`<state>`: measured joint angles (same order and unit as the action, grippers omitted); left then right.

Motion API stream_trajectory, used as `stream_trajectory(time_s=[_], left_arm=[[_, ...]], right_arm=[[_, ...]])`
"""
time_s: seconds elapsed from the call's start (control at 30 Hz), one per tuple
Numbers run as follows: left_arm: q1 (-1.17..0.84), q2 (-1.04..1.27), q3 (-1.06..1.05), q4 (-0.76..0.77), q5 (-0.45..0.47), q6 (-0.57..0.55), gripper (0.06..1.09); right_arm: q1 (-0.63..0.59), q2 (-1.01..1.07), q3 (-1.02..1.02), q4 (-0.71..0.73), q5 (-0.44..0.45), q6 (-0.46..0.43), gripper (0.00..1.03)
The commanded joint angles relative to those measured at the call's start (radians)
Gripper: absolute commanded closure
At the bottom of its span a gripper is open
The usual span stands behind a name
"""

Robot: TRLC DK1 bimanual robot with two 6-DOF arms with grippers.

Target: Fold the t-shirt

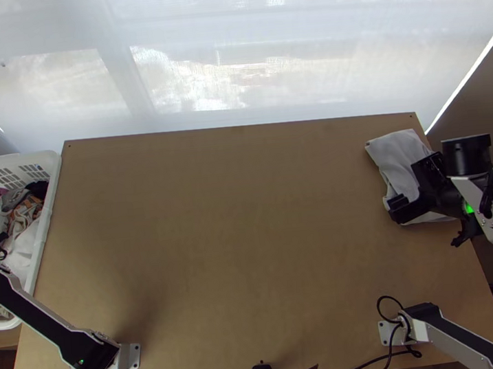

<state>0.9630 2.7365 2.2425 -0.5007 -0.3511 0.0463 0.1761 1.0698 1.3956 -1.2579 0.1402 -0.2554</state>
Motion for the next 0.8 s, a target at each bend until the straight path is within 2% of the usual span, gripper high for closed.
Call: stream_trajectory(time_s=[0.0, 0.23, 0.43, 0.77], left_arm=[[0.003, 0.003, 0.019, -0.064, 0.141, 0.021, 0.89], [0.028, -0.072, 0.005, -0.13, 0.261, -0.013, 0.95], [0.054, -0.143, 0.002, -0.188, 0.396, -0.075, 1.05], [0.046, -0.377, -0.012, -0.358, 0.592, -0.151, 1.05]], right_arm=[[-0.006, -0.014, -0.001, -0.005, 0.004, -0.002, 0.05], [-0.007, -0.034, 0.002, -0.005, 0.004, -0.002, 0.05], [-0.009, -0.06, 0.0, -0.005, 0.004, -0.002, 0.05], [-0.007, -0.103, -0.001, -0.003, 0.002, -0.002, 0.05]])
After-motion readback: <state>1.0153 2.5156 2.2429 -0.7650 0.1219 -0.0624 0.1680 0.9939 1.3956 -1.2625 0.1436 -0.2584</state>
